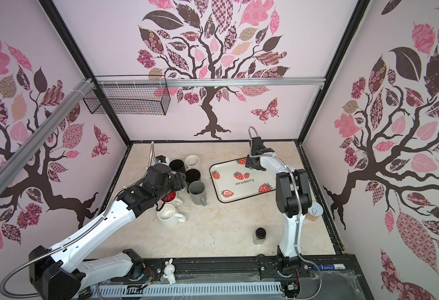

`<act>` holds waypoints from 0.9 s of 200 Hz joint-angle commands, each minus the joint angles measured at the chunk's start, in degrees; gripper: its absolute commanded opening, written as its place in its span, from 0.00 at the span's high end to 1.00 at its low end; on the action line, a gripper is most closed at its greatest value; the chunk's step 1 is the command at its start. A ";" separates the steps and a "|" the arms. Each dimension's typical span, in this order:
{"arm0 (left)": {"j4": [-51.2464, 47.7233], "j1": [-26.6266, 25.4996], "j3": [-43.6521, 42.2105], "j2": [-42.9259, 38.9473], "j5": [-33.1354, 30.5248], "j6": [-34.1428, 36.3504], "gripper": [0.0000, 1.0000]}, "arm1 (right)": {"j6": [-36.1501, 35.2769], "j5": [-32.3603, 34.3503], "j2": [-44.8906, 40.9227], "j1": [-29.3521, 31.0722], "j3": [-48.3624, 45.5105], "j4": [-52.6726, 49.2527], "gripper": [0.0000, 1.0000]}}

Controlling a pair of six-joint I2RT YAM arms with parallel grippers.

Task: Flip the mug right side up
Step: 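Open the left gripper and withdraw while the right gripper grasps the second grey mug, then lift the second grey mug off the tray with the right gripper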

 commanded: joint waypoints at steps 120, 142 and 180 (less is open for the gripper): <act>0.36 0.64 -4.74 -3.71 -0.34 2.08 0.34 | -4.56 5.58 6.91 0.03 6.21 -0.20 0.61; 0.64 0.58 -5.15 -3.83 0.06 1.84 0.34 | -6.88 4.91 5.25 0.04 3.69 1.16 0.72; 0.97 0.65 -5.07 -3.72 1.02 1.64 0.33 | -11.38 2.11 0.70 0.06 -1.50 3.66 0.90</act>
